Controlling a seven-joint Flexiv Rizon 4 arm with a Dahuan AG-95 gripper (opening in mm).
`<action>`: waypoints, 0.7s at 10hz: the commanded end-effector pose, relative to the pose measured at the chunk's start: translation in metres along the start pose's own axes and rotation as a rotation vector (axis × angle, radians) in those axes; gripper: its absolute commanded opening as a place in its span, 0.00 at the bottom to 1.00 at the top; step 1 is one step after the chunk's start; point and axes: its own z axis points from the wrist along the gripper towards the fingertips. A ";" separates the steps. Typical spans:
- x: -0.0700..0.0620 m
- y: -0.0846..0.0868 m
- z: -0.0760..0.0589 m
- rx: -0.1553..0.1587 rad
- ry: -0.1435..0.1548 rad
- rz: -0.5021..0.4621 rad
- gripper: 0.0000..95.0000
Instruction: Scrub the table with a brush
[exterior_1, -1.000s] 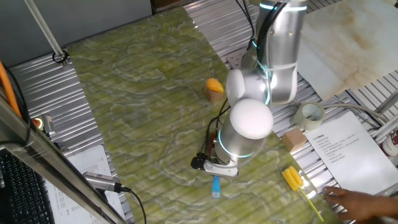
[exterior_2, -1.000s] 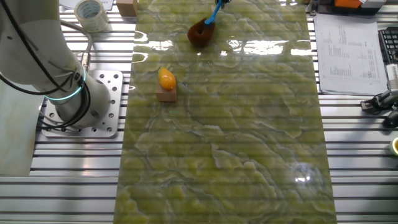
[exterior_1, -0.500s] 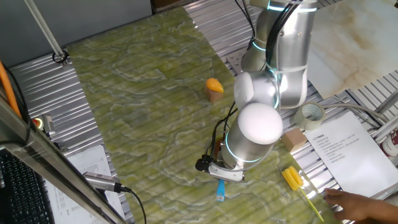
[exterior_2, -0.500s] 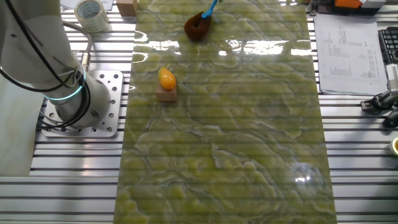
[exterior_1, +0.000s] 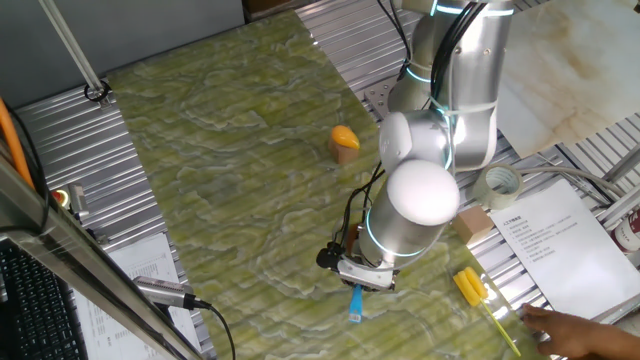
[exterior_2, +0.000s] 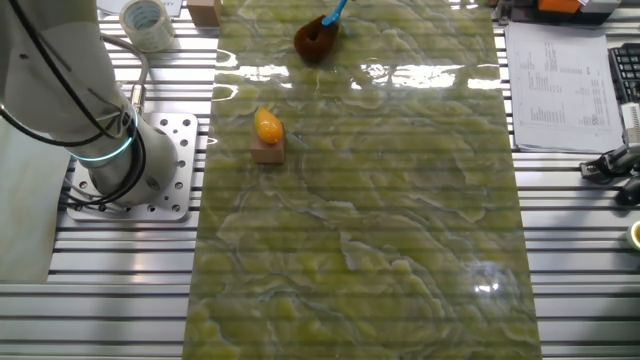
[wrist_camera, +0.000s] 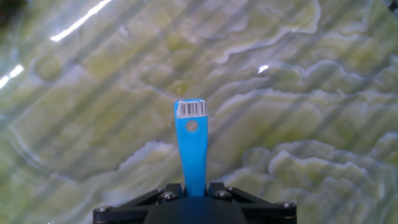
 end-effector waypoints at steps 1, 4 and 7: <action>0.001 -0.003 -0.001 -0.005 -0.006 -0.024 0.00; 0.004 -0.014 -0.002 -0.007 -0.010 -0.045 0.00; 0.007 -0.031 -0.002 -0.007 -0.011 -0.077 0.00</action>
